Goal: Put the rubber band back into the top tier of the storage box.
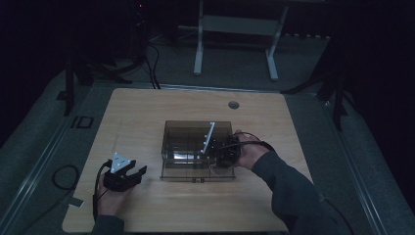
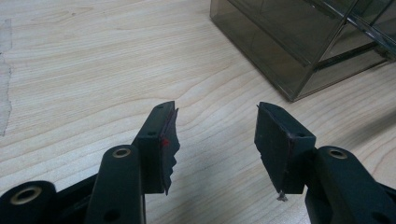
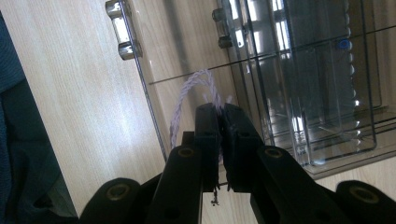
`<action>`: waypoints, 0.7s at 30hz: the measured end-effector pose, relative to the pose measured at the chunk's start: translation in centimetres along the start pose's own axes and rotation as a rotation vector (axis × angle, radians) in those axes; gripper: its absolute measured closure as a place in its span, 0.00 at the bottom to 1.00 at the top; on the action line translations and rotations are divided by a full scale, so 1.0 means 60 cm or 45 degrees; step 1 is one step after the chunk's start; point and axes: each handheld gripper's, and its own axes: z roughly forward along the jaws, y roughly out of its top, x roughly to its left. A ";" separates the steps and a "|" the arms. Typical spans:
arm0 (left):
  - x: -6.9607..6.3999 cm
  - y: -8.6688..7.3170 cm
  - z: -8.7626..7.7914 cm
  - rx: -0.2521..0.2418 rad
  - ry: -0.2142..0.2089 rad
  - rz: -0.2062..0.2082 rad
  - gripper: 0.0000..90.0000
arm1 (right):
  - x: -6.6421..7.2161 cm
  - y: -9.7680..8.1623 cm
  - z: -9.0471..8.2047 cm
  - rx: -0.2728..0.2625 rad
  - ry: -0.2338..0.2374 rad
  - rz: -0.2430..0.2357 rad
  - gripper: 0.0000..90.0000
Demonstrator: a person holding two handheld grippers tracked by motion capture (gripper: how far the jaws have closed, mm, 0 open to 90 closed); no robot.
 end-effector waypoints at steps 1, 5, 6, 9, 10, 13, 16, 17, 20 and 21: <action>0.000 0.000 0.000 0.000 -0.001 0.000 0.55 | 0.000 0.001 0.001 0.003 -0.001 0.000 0.94; 0.000 0.000 0.000 -0.001 0.000 0.000 0.55 | 0.000 0.001 0.004 0.012 0.002 0.007 0.91; 0.000 0.000 0.000 -0.001 -0.001 0.000 0.55 | 0.000 0.001 0.004 0.010 0.003 0.008 0.89; 0.000 0.000 0.000 0.001 -0.001 0.001 0.55 | -0.003 -0.002 0.003 -0.005 -0.005 0.009 0.85; 0.000 0.000 0.000 0.000 -0.001 0.001 0.55 | -0.004 -0.003 0.002 -0.009 -0.003 0.016 0.84; -0.001 0.000 0.001 0.000 0.000 0.000 0.55 | -0.006 -0.008 0.002 -0.022 -0.009 0.029 0.81; -0.001 0.000 0.001 0.001 -0.001 0.001 0.55 | -0.008 -0.014 0.002 -0.038 -0.012 0.048 0.78; -0.001 0.000 0.002 0.002 -0.002 0.001 0.55 | -0.009 -0.016 0.002 -0.040 -0.011 0.053 0.77; -0.001 0.001 0.002 0.004 -0.002 0.002 0.55 | -0.011 -0.020 -0.001 -0.049 -0.012 0.063 0.74; -0.001 0.001 0.003 0.005 -0.002 0.003 0.55 | -0.011 -0.022 -0.002 -0.055 -0.013 0.075 0.73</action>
